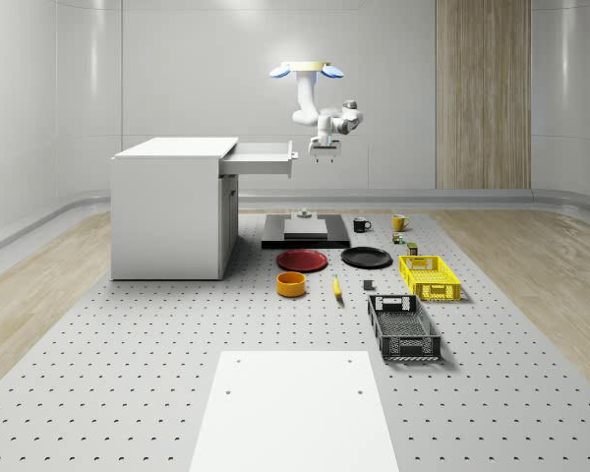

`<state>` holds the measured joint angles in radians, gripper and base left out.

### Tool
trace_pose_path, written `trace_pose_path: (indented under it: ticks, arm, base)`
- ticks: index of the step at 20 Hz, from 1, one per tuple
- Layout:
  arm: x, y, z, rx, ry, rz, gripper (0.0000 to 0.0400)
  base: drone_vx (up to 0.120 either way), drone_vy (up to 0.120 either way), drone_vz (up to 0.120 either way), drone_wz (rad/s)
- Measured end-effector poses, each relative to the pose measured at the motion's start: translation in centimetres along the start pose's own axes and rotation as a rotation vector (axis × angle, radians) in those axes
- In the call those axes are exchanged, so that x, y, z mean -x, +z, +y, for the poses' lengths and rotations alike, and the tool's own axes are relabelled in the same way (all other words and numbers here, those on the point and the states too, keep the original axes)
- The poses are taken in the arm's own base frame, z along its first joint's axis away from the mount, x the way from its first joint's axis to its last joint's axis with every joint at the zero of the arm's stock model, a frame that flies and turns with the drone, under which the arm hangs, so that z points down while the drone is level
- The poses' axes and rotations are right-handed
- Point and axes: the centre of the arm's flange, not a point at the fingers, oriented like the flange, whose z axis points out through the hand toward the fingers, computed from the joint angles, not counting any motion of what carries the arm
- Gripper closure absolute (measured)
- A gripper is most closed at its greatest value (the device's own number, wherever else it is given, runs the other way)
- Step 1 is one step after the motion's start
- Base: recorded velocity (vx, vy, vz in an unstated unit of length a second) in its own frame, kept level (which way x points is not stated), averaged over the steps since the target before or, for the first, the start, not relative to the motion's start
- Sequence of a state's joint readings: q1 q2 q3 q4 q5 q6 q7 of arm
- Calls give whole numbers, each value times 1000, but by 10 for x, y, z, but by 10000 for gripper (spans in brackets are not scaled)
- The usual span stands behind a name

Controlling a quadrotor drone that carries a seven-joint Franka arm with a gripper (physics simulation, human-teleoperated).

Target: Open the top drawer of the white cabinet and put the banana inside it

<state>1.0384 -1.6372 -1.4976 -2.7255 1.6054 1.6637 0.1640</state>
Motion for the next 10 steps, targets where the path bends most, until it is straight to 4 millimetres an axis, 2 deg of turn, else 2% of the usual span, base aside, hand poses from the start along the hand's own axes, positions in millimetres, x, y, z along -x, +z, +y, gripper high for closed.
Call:
trace_pose_path:
  ticks: [5, 10]
  arm:
    - [0, 0, 0, -2, 0, -2, 0]
    - [0, 0, 0, -2, 0, -2, 0]
  base:
    - [120, 0, 0, 0]
    - [120, 0, -120, 0]
